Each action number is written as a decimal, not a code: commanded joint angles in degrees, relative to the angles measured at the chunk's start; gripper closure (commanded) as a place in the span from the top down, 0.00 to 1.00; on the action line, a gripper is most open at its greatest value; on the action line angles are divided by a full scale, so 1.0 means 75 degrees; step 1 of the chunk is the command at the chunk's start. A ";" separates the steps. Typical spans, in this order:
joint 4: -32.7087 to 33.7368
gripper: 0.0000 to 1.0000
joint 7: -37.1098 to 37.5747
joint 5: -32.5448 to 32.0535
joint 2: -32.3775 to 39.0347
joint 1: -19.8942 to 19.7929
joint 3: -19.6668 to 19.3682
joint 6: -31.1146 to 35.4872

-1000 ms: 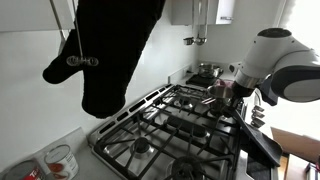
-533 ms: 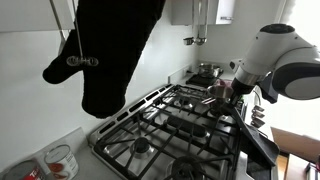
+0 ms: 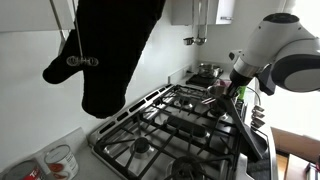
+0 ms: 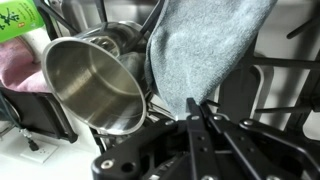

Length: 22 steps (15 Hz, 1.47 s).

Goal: Pick up the gray towel from the stove and use it to move the pot from the front right stove plate onto the rear right stove plate before putting it down on the stove

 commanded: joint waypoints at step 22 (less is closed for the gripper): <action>0.0556 0.01 0.1220 -0.2211 0.0456 -0.1403 0.0784 0.2522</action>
